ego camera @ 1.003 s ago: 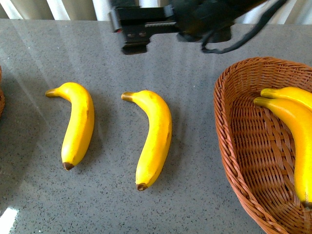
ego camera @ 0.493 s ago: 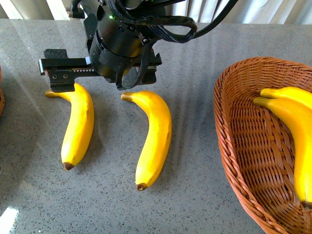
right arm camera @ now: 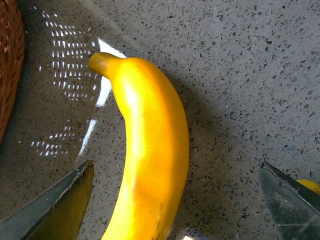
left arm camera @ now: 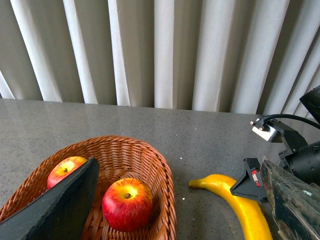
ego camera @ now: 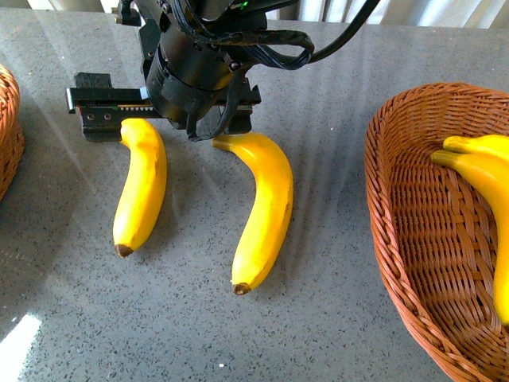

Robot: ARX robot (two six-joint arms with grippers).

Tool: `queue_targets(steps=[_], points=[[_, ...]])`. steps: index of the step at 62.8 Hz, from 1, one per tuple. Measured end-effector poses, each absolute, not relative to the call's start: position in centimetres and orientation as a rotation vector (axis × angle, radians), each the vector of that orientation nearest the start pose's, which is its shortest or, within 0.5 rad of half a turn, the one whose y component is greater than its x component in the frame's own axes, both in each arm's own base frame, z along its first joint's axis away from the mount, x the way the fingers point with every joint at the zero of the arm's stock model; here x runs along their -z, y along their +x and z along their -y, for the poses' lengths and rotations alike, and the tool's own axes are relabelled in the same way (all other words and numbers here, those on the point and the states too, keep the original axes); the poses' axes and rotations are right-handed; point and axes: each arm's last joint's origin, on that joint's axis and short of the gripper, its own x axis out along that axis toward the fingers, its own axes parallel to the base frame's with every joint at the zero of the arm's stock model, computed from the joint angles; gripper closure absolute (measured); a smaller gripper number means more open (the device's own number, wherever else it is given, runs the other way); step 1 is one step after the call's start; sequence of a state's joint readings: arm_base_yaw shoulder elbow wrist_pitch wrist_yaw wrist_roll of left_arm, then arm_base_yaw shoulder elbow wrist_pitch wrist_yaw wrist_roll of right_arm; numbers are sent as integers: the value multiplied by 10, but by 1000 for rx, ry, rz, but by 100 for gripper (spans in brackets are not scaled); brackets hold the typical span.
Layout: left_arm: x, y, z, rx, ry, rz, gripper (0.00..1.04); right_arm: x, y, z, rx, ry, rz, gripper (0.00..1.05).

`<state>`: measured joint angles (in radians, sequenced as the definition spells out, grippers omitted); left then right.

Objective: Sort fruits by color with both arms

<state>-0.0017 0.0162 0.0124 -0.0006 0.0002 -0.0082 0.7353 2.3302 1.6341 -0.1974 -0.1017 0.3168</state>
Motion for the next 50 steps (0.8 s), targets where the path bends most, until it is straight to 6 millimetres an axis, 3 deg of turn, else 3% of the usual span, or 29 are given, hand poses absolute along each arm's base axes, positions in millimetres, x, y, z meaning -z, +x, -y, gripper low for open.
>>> queue_targets(steps=[50], points=[[-166,98,0,2,-8,-4,9,-91,362,-335,-613,1,-1070,9]])
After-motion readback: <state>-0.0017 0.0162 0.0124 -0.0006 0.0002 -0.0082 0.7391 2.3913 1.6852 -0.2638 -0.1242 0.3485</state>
